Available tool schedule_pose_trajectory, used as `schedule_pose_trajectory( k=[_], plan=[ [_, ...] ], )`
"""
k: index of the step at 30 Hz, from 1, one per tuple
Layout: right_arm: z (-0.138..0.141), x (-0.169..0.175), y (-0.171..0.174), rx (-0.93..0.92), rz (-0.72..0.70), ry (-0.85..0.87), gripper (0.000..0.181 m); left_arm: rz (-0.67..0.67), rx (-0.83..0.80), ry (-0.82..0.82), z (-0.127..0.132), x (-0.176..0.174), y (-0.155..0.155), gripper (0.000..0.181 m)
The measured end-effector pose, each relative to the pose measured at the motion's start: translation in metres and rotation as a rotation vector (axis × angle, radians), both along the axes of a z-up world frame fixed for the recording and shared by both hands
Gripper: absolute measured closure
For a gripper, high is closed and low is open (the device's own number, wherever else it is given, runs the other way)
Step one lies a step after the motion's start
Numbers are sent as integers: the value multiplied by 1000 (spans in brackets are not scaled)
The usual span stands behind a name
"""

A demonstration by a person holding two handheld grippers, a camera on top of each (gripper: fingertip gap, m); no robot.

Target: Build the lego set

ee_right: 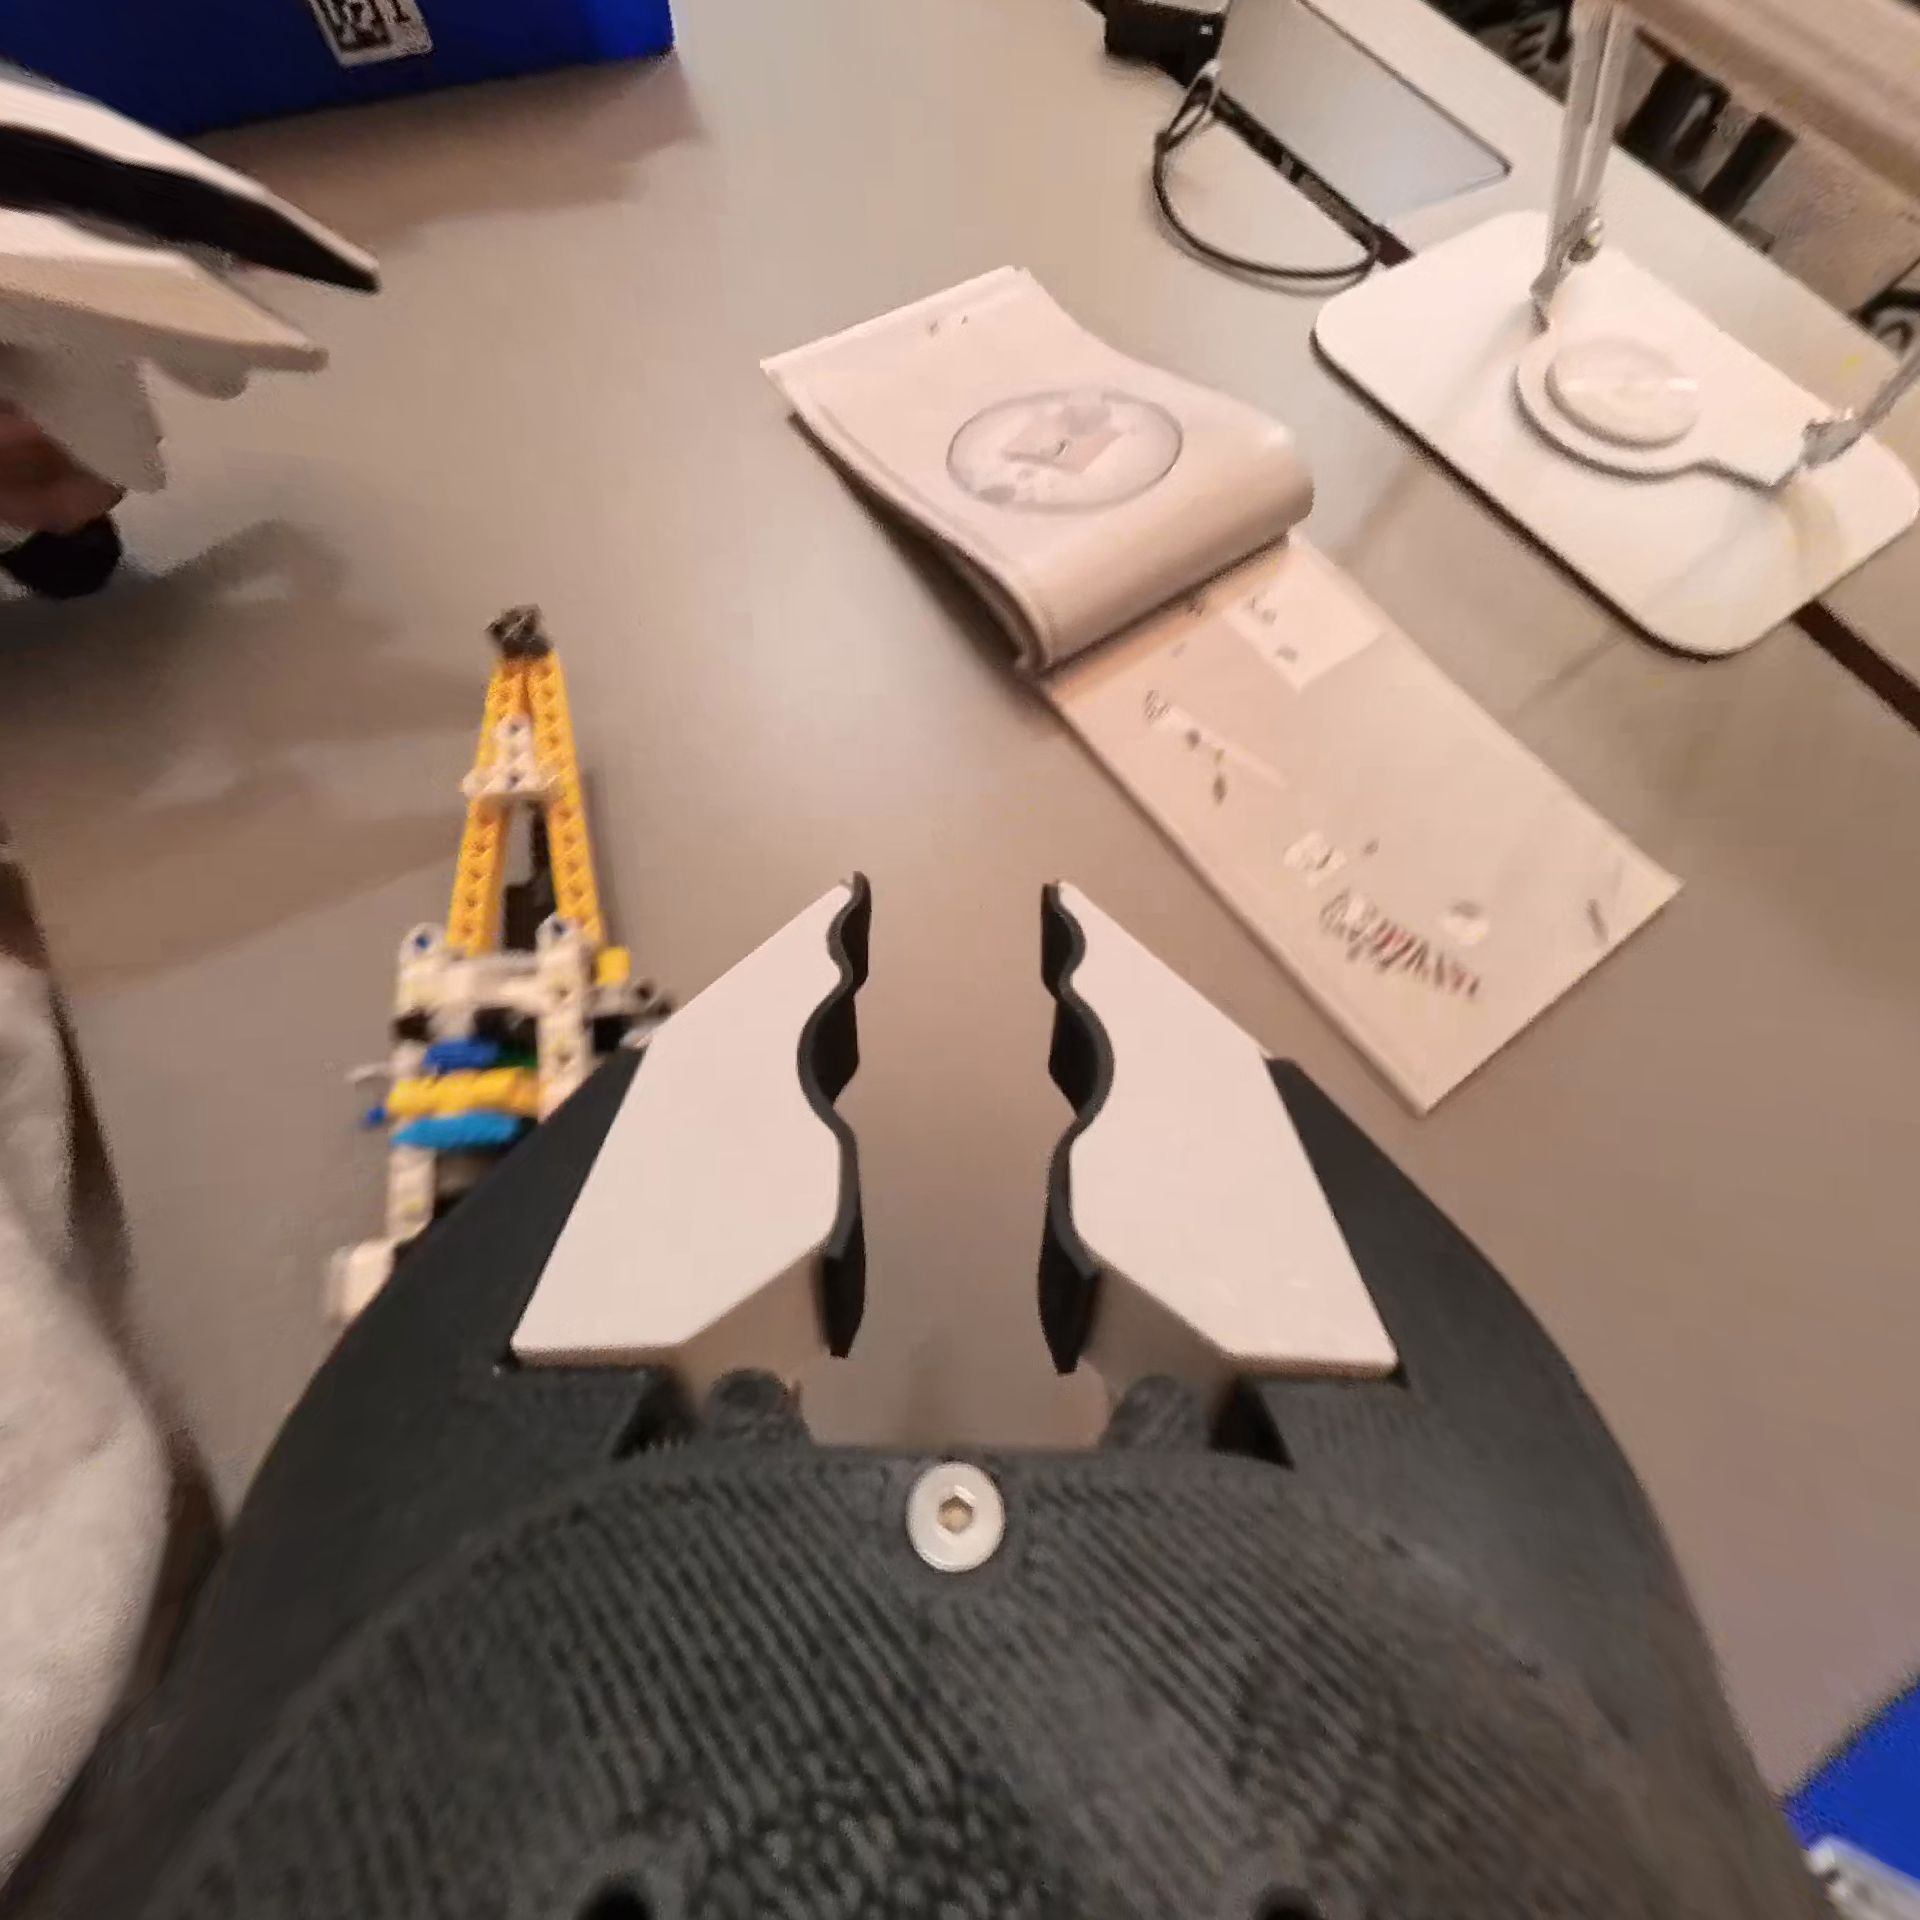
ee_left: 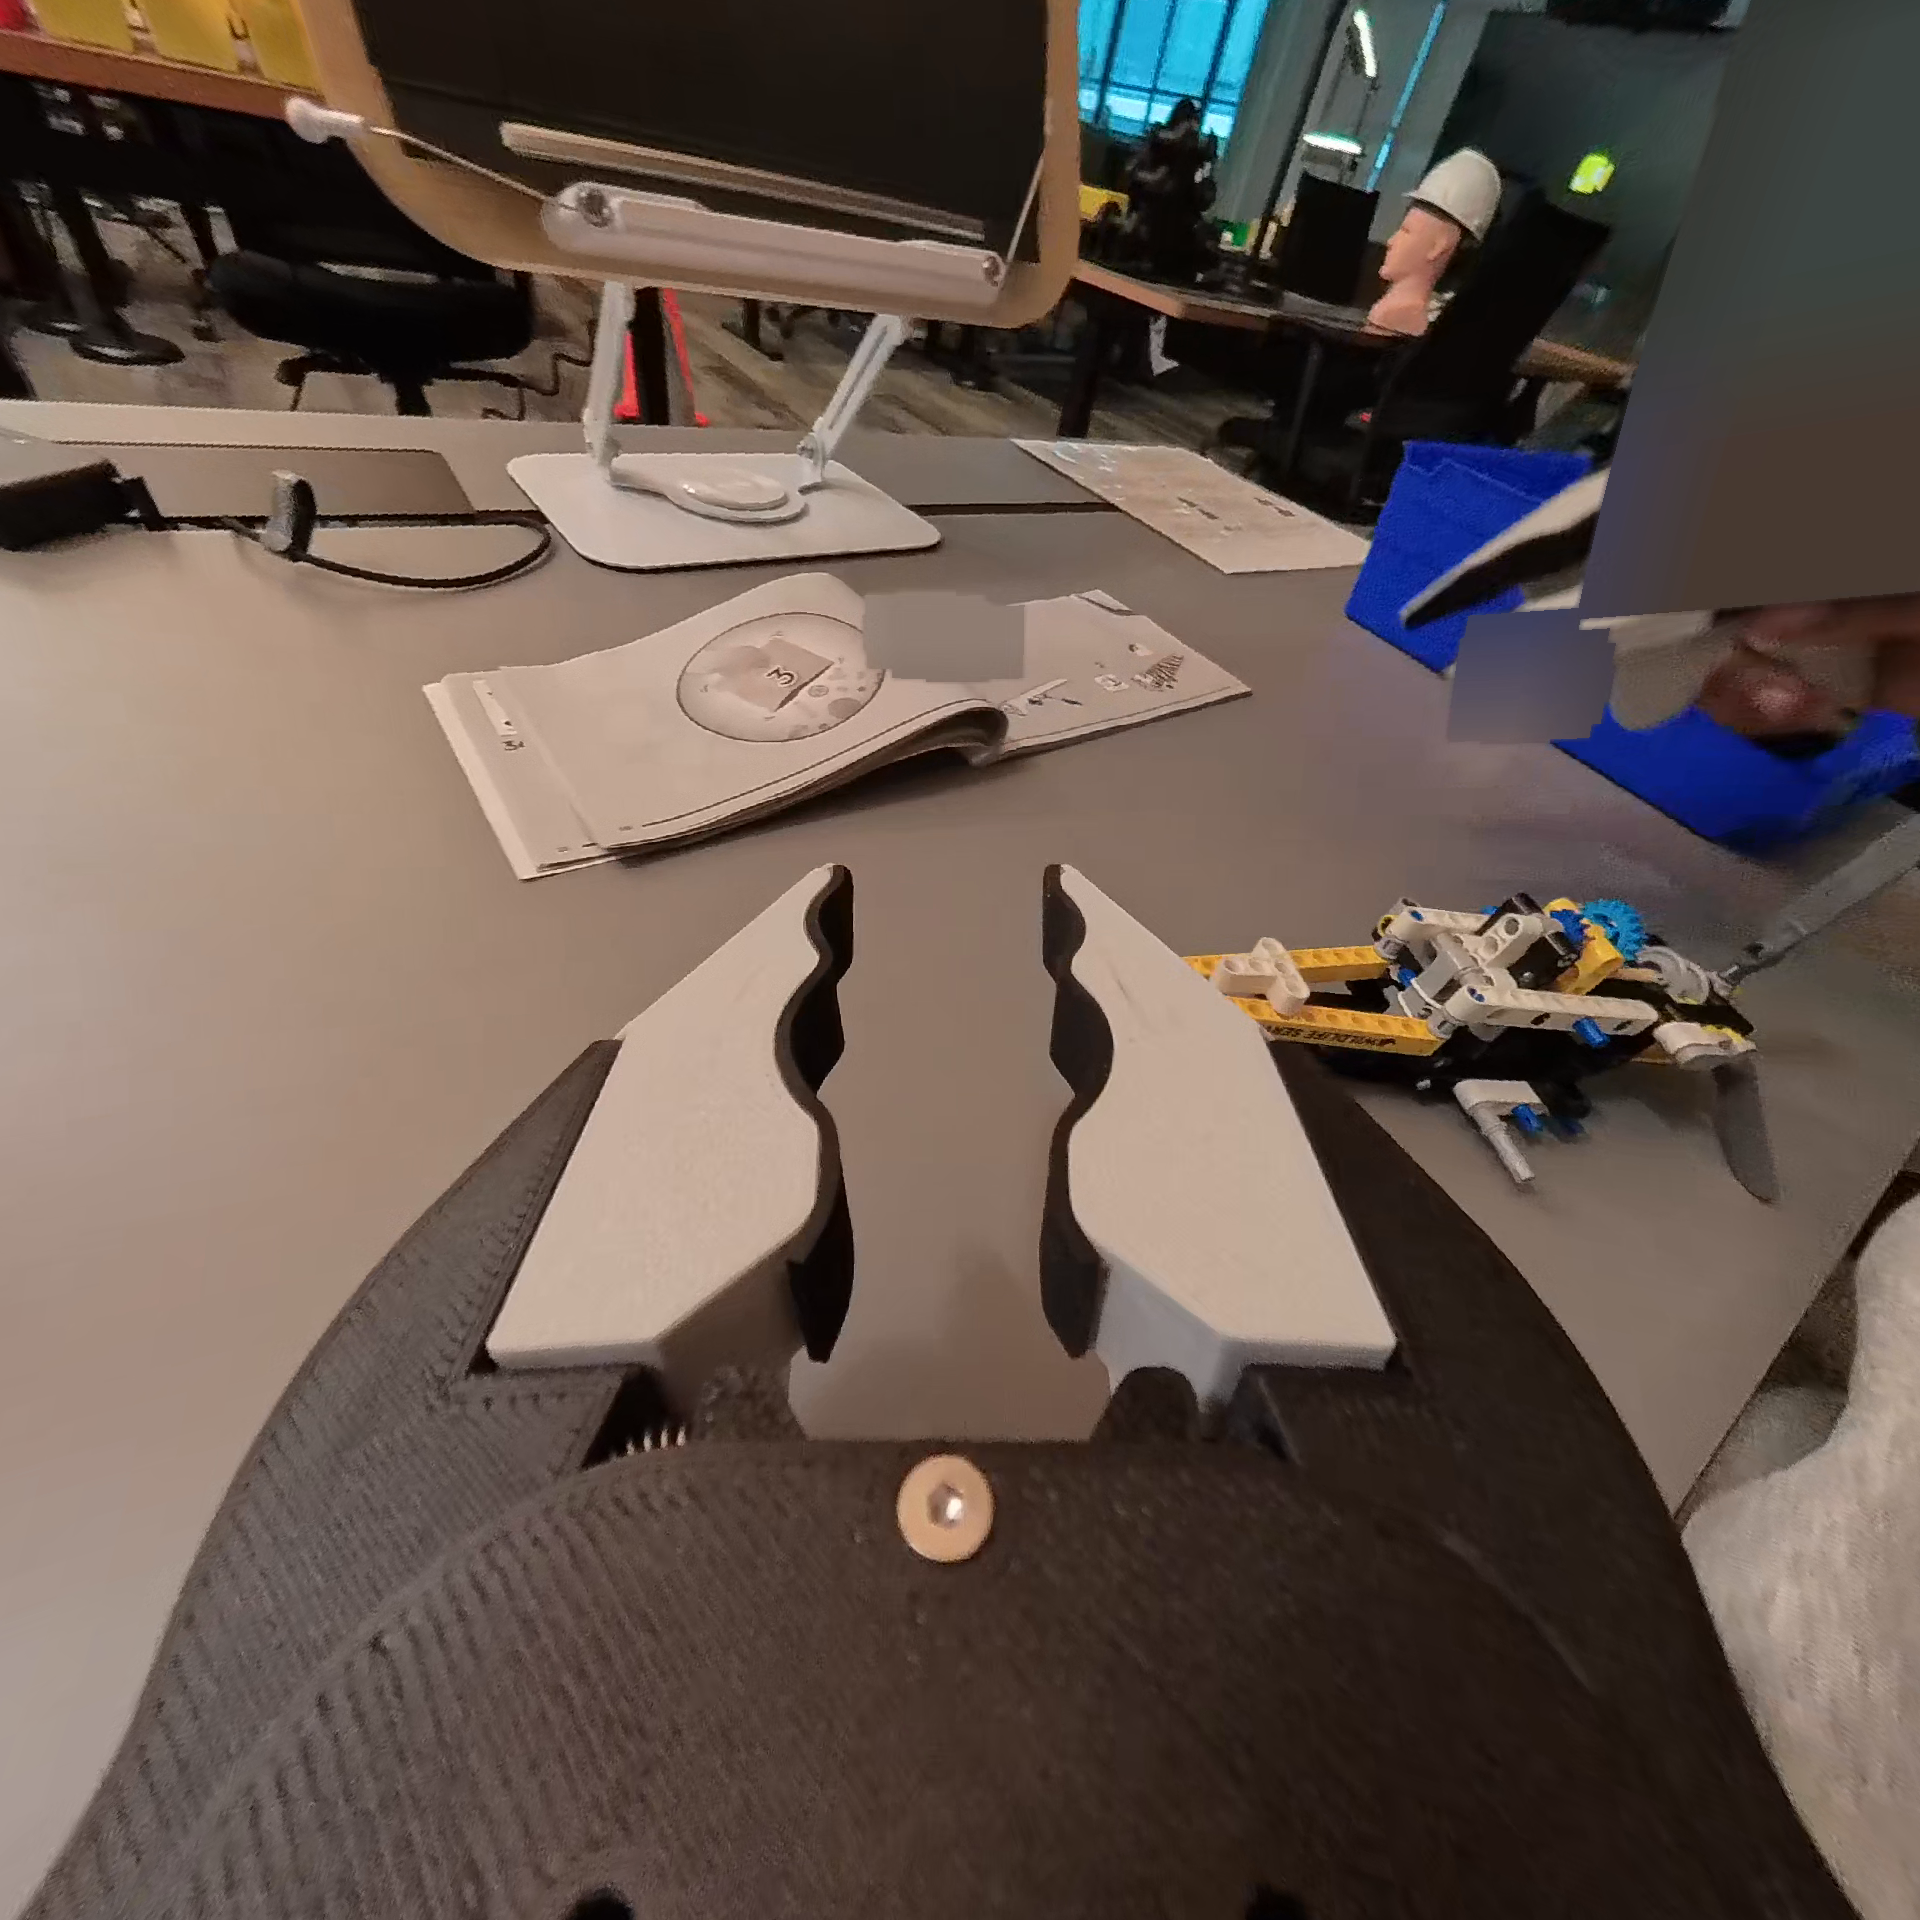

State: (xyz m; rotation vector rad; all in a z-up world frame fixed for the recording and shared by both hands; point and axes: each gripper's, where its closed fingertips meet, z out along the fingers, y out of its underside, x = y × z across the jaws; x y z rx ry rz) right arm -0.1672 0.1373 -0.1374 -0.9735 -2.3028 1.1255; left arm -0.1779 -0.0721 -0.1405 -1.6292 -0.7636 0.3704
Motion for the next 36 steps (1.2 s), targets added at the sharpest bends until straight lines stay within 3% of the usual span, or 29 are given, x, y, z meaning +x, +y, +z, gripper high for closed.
schedule_pose_trajectory(
  k=[5,6,9,13,20,27,33,36],
  plan=[
    [-12,68,-13,-168,-25,-50,134,-47,11,-8,0,7,18,145],
    [-14,77,-18,-182,-26,-57,137,-58,18,-14,1,8,21,145],
    [-21,98,-37,-146,24,-75,119,-82,32,-12,6,13,31,145],
    [-15,98,-40,-29,24,-11,115,-89,11,11,9,21,37,145],
    [28,119,-57,-195,69,7,112,-110,14,-21,-1,38,42,145],
    [9,135,-71,-155,19,-22,103,-174,-45,10,-10,53,62,144],
    [20,146,-109,-159,67,52,104,-198,7,-9,-7,56,68,144],
    [-4,121,-82,26,-96,124,100,-191,32,-13,-5,55,66,144]
  ],
)
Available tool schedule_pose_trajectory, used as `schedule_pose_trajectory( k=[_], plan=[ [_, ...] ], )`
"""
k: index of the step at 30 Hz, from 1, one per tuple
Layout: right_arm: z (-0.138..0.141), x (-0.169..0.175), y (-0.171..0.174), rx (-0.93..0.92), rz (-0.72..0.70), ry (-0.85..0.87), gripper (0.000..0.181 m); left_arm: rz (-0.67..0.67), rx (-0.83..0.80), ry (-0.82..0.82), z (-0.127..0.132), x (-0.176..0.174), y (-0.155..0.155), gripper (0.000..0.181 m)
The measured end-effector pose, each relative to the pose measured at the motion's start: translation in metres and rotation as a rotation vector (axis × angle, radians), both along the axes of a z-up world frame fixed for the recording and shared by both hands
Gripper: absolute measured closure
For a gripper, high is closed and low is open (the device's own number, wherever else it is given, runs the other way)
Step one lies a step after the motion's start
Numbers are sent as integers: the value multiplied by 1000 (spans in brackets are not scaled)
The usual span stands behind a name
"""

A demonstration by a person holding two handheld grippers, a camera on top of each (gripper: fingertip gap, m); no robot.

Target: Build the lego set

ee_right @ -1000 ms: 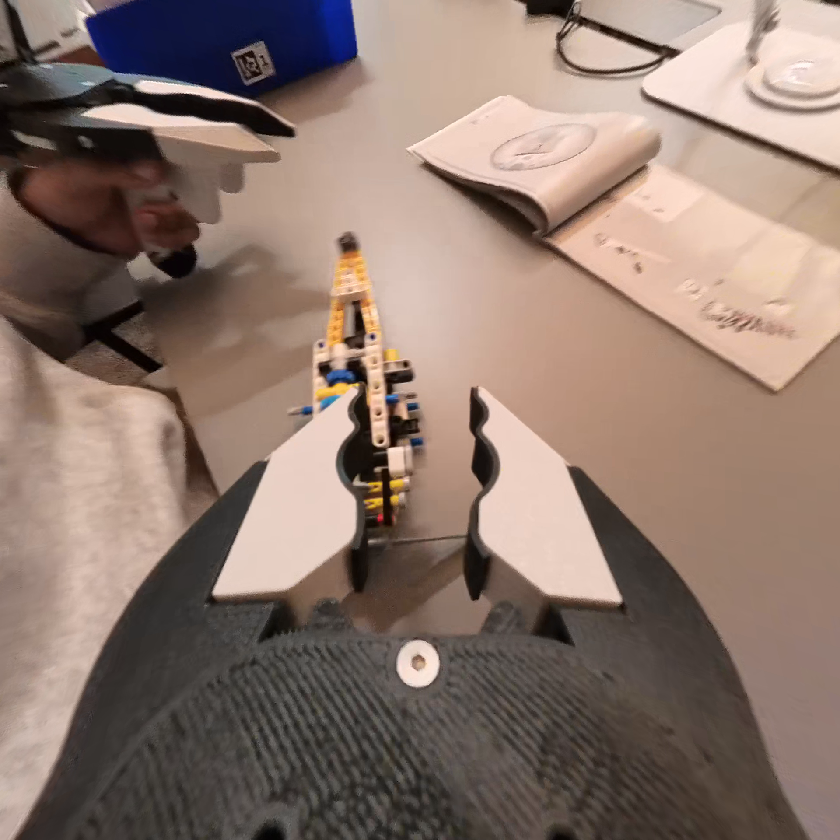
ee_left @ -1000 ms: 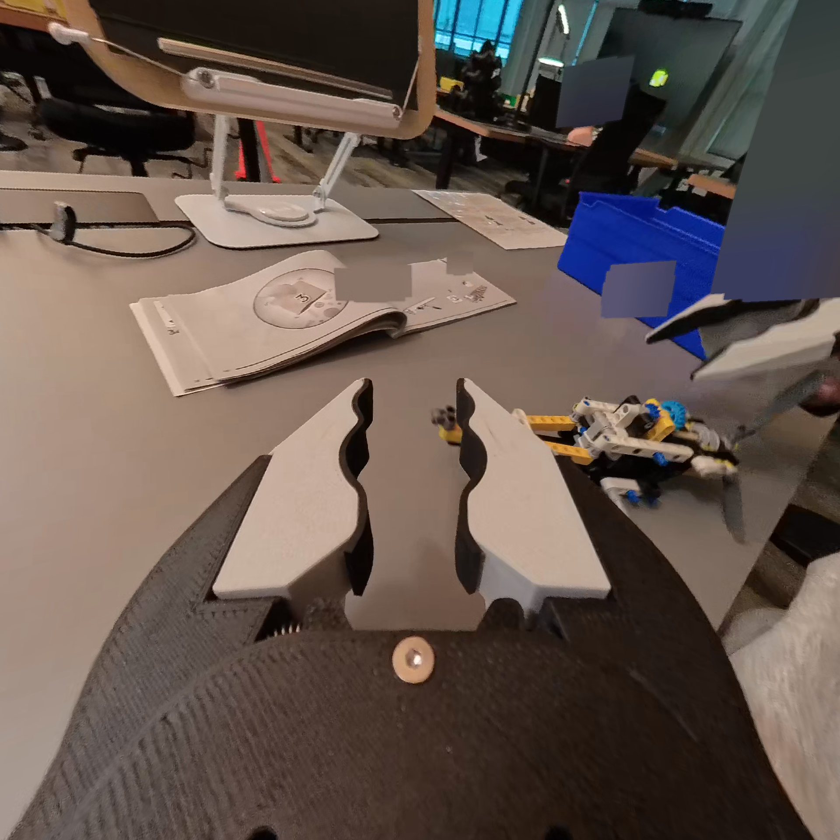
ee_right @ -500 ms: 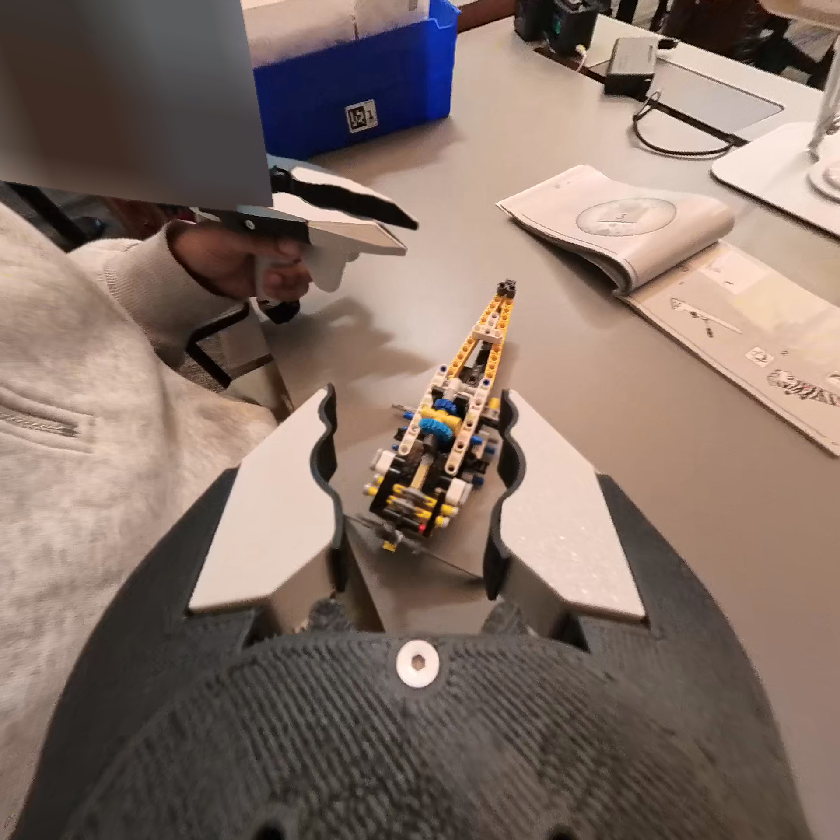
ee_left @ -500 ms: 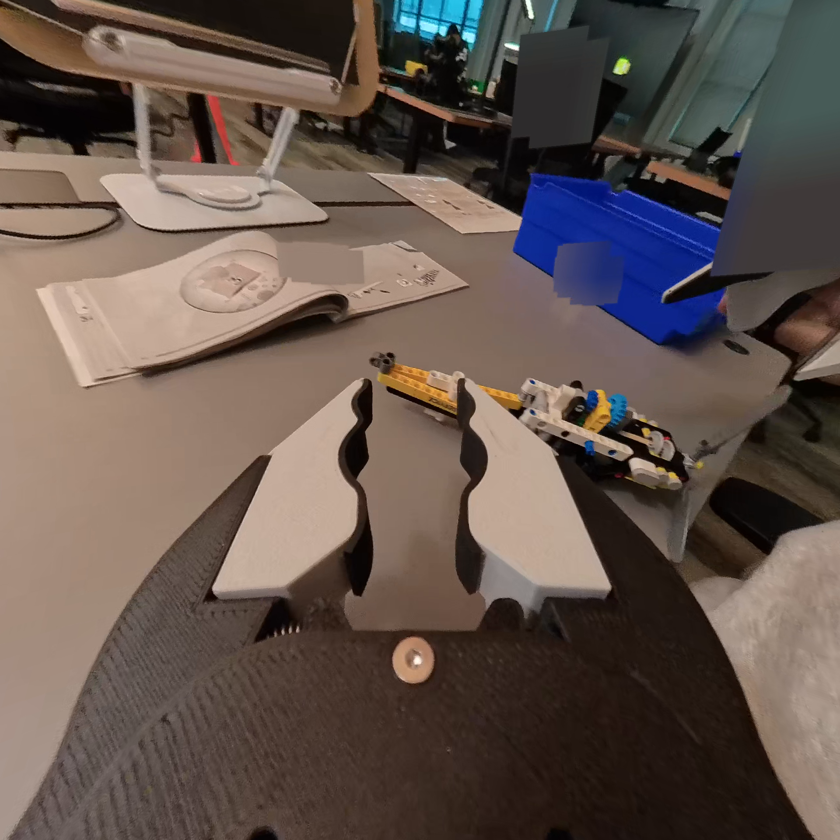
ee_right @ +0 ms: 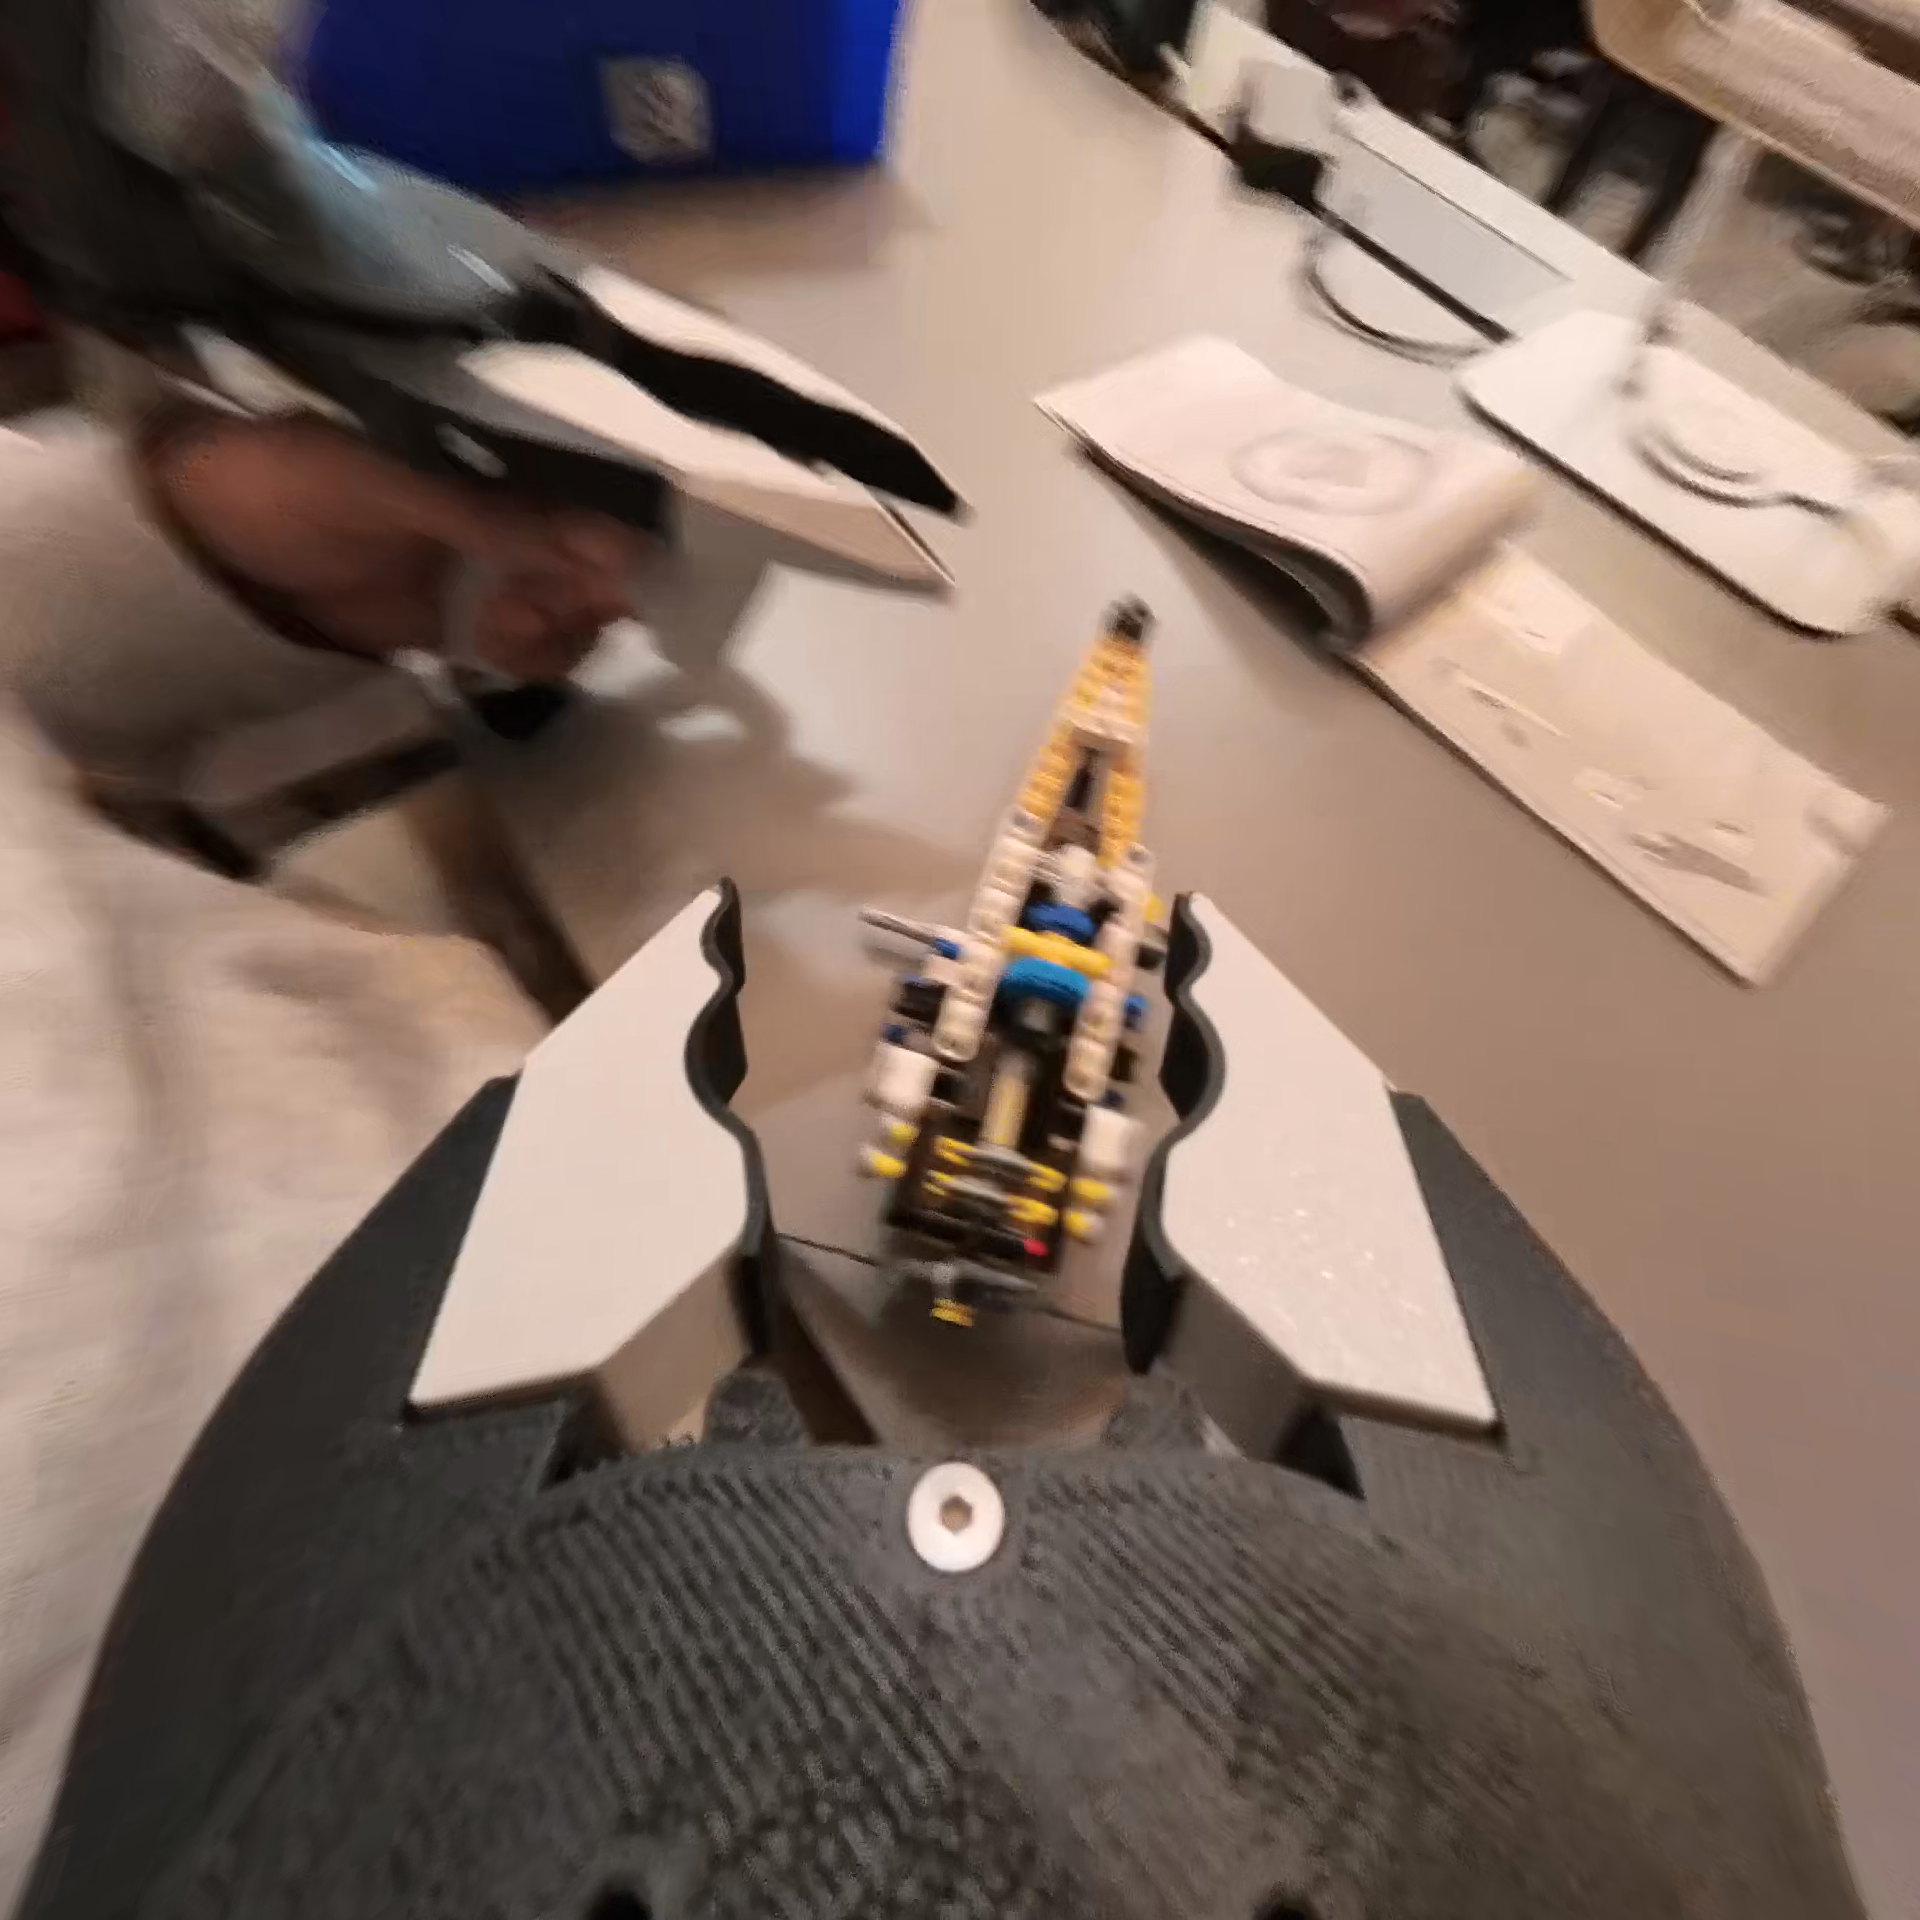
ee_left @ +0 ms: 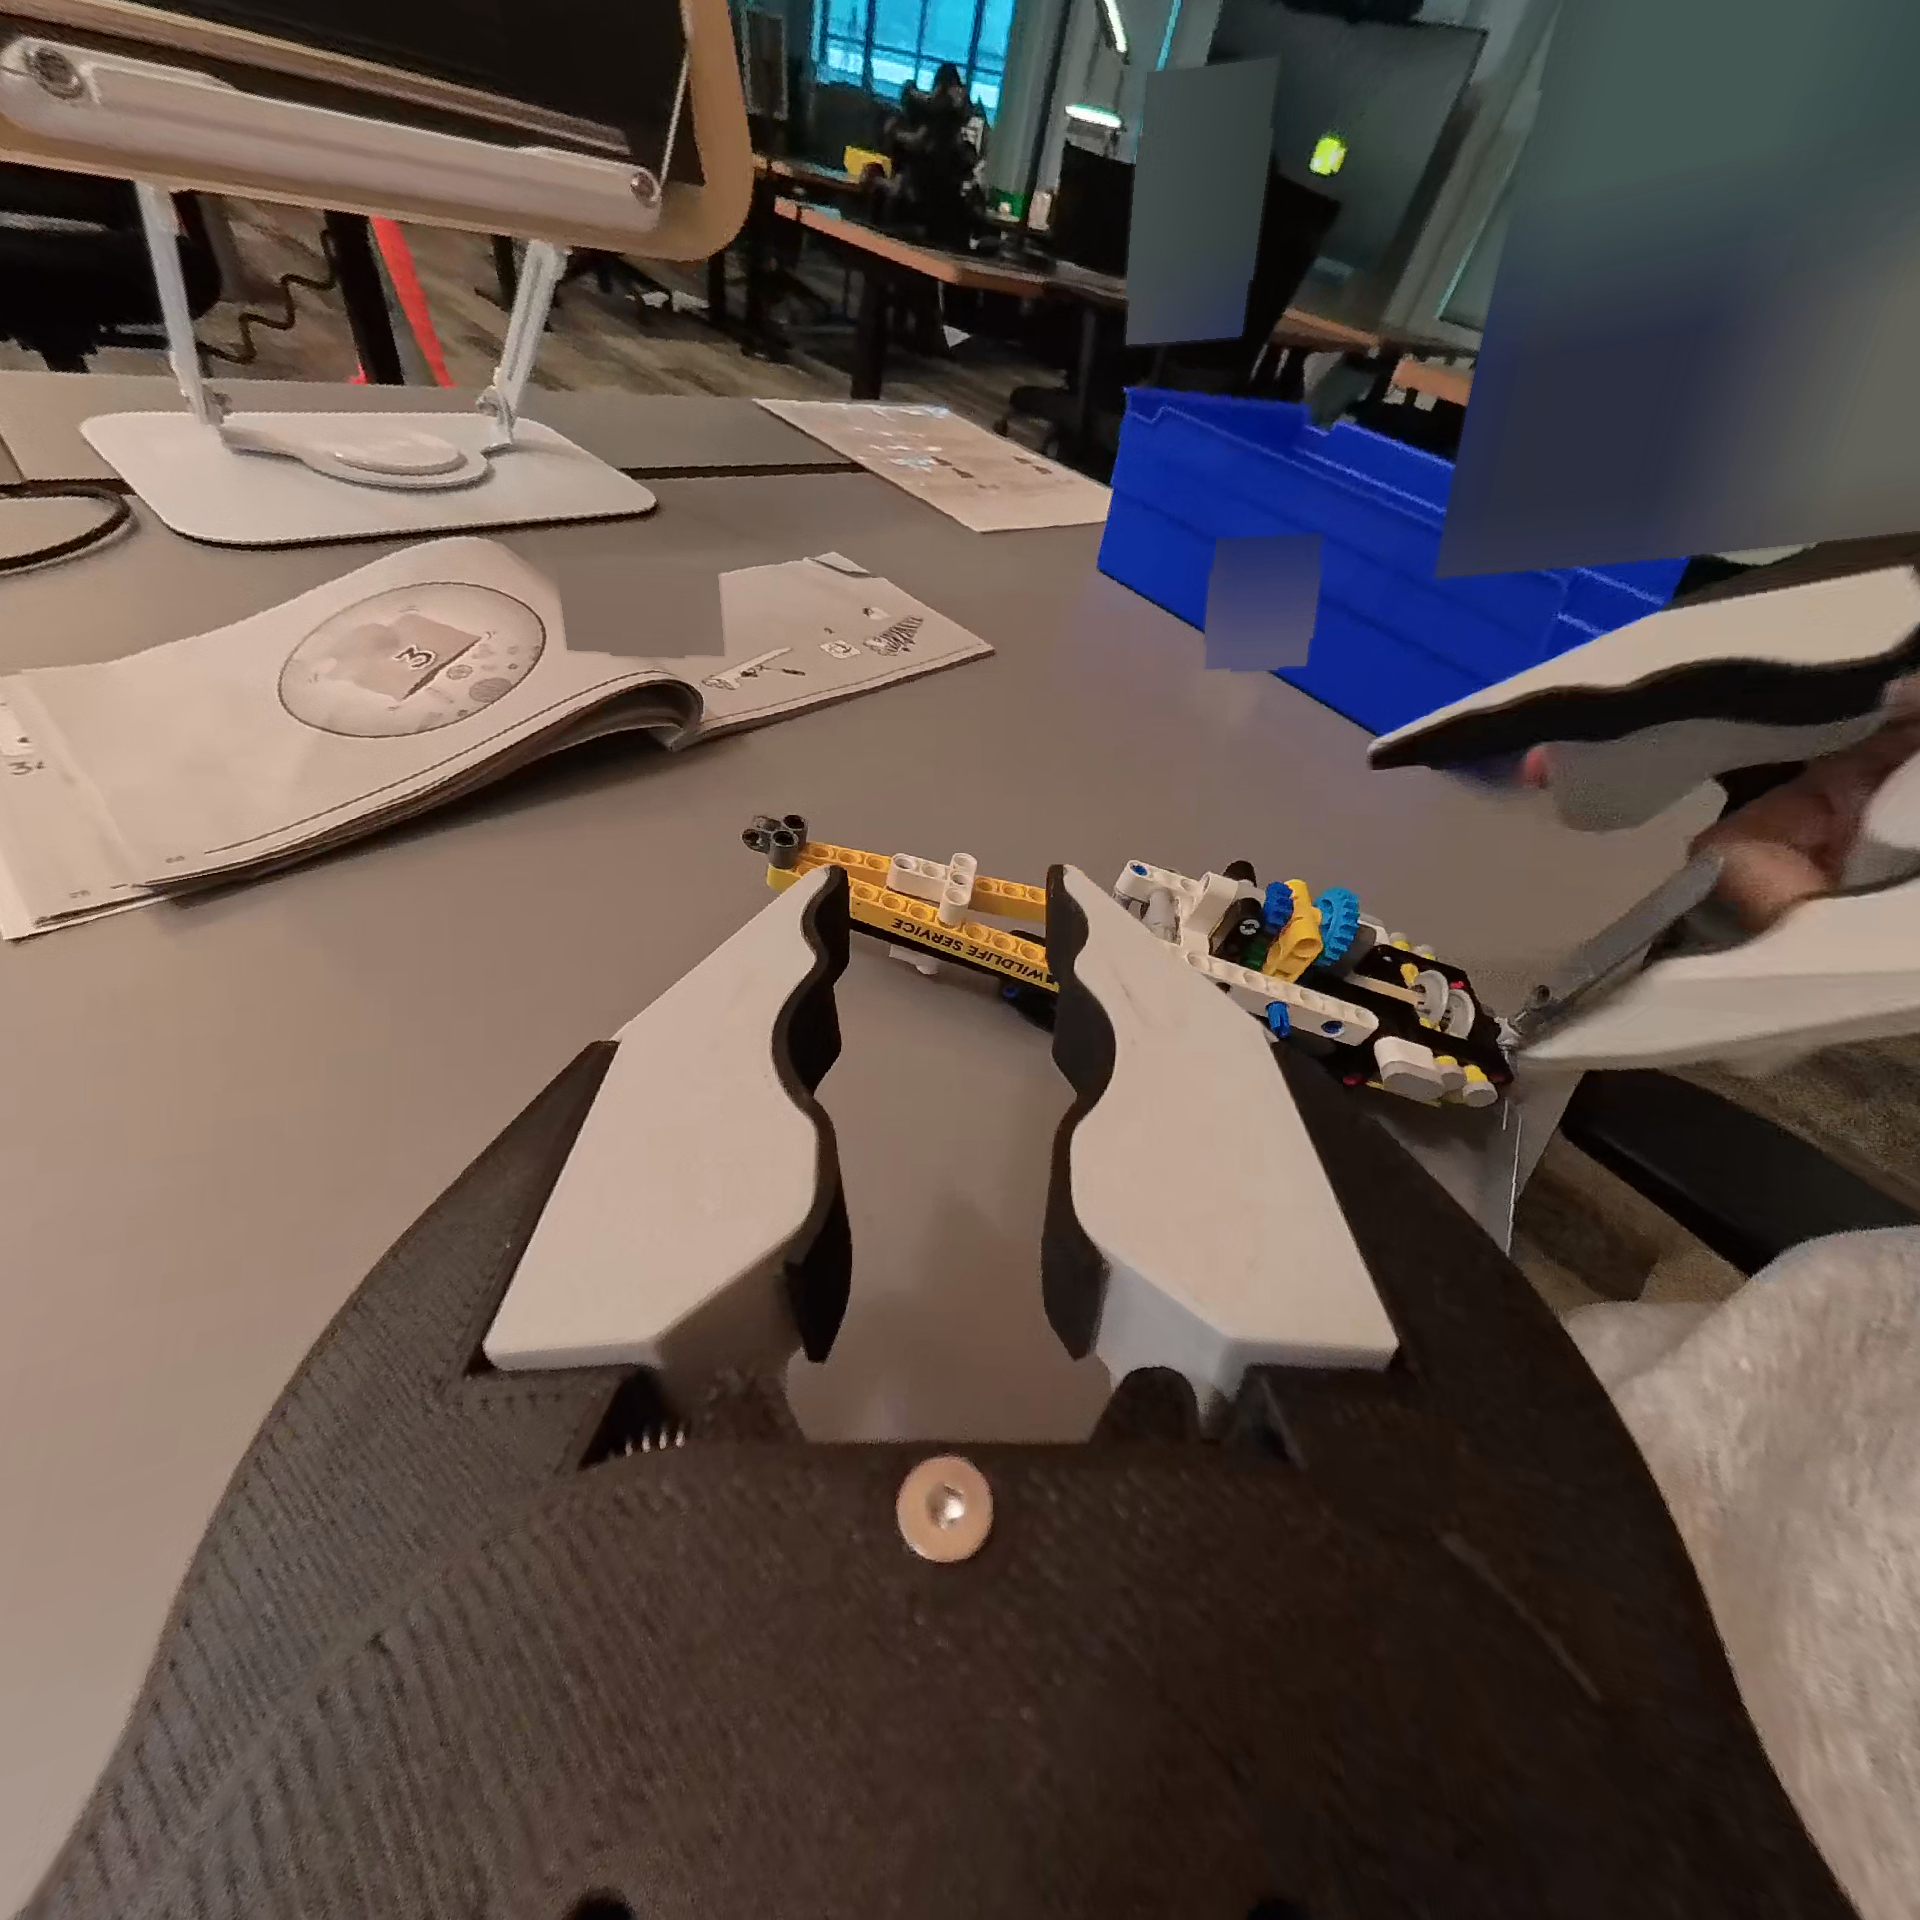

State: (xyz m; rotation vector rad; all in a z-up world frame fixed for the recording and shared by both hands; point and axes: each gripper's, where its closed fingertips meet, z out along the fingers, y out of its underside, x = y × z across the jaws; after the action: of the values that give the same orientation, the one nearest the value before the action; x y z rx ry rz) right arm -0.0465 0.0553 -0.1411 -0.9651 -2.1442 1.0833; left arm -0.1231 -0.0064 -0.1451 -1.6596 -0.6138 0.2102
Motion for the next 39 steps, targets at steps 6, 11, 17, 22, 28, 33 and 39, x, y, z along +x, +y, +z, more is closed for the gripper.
schedule_pose_trajectory(
  k=[6,11,17,22,28,33,39],
  plan=[
    [-26,-6,11,67,-108,-106,101,14,-2,14,1,0,-4,144],
    [-49,-5,18,161,-138,-183,101,14,12,10,2,-1,-5,144],
    [-63,-7,16,116,-129,-288,119,15,28,0,3,-1,-7,145],
    [-63,-14,30,118,-90,-312,123,19,56,-23,4,-4,-10,145],
    [-63,-43,93,159,-98,-307,123,17,72,-41,4,-5,-11,145],
    [-59,-61,139,102,-43,-313,124,13,60,-48,2,-6,-10,145],
    [-46,-71,149,5,-20,-309,124,18,41,-52,0,-9,-7,145]
  ],
)
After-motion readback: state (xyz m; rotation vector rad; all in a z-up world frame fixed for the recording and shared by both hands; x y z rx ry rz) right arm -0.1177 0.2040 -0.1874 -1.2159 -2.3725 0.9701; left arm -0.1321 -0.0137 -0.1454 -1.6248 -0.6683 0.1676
